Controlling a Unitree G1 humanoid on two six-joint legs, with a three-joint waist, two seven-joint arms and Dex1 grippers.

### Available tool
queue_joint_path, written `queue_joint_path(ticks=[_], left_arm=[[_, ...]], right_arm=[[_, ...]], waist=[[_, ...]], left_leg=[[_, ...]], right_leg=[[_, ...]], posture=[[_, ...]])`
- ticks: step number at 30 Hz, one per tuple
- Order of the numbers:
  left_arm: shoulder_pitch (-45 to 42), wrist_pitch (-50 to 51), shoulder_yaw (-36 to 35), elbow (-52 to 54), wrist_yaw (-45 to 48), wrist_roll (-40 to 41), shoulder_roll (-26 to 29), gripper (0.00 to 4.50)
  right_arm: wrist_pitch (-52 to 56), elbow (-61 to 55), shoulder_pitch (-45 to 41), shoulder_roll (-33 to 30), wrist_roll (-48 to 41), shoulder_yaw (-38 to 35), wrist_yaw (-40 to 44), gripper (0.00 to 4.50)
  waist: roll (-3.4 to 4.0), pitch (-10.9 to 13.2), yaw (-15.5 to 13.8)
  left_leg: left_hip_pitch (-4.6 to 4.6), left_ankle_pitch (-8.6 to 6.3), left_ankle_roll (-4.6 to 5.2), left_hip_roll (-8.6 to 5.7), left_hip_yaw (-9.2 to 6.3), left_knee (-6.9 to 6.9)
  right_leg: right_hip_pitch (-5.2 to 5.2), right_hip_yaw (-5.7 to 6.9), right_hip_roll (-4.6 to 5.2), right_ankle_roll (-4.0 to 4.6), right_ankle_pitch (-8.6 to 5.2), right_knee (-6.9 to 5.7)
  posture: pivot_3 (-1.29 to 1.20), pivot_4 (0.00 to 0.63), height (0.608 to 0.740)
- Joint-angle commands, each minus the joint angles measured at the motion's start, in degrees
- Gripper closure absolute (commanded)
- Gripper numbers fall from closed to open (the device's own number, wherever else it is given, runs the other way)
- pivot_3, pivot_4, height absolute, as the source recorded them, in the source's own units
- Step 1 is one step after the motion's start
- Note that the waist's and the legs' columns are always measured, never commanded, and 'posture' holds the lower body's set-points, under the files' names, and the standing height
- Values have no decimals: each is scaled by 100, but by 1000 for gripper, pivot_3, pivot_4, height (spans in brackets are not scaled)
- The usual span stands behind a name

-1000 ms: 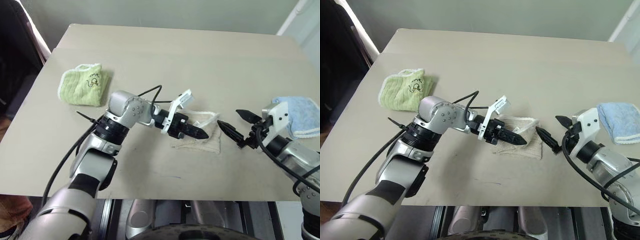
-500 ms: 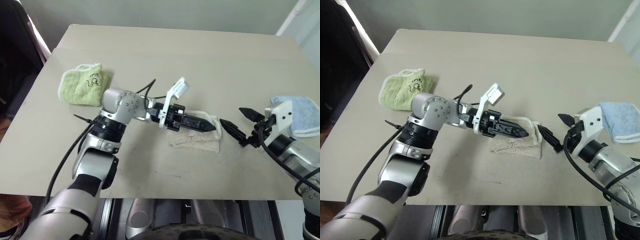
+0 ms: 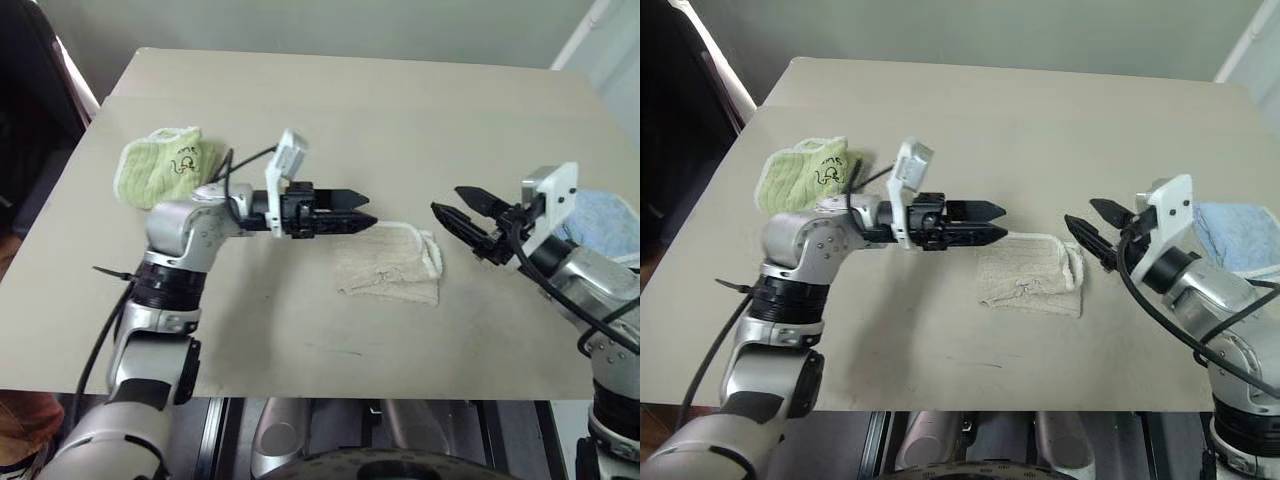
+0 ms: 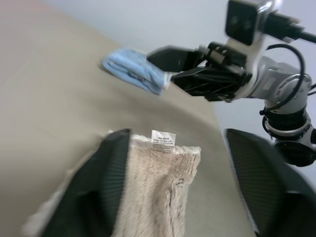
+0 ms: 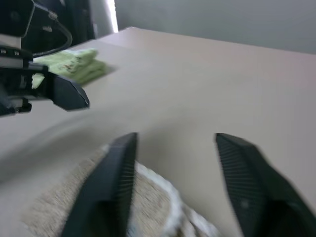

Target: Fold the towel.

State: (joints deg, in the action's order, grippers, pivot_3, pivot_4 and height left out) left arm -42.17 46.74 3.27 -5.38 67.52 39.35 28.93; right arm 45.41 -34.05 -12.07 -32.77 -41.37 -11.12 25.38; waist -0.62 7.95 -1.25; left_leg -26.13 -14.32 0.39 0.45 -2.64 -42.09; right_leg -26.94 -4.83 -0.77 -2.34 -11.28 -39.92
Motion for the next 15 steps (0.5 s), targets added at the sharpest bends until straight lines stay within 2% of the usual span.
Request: queue_joint_path(ticks=[1,4,5,6,8,15], left_arm=[[119,-605,84,68,133,-354,73,2797],[279,-1379,448,-153,292,-1004,170,3935],[291,-1484,484,-197,334,-1078,174,4280],[334,-1787,610,-372,243,-1328,94,4398],[395,-2255,789,-633,131,-1701,-32,4398],[352,-3624,1001,-1549,-339,-2526,-716,4398]], right_arm=[[-37,18,-285,89,12,323,57,3498],[-84,284,-575,224,189,748,99,4500],[-94,319,-609,239,216,794,107,4500],[-147,514,-707,286,351,963,139,4500],[-229,791,-834,353,545,1185,196,4500],[-250,1360,-777,391,1012,1429,153,4500]], waist=[[2,-1,-10],[2,-1,-8],[3,0,-8],[2,-1,-9],[3,-1,-9],[3,-1,-9]], left_leg=[[-1,0,2,-1,0,-1],[-2,-5,9,-2,-3,-6],[-1,-7,9,-2,-2,-6],[-7,-7,9,-2,-3,-6],[-16,-7,9,-1,-7,-8],[-49,-7,9,-1,-7,-9]], right_leg=[[0,0,2,1,1,0],[0,0,4,5,4,1],[-1,0,5,12,8,1],[-8,2,5,14,10,1],[-19,6,5,52,33,0],[-49,8,8,76,50,1]], posture=[[0,150,697],[0,150,697],[0,150,697],[0,150,697],[0,150,697],[0,150,697]])
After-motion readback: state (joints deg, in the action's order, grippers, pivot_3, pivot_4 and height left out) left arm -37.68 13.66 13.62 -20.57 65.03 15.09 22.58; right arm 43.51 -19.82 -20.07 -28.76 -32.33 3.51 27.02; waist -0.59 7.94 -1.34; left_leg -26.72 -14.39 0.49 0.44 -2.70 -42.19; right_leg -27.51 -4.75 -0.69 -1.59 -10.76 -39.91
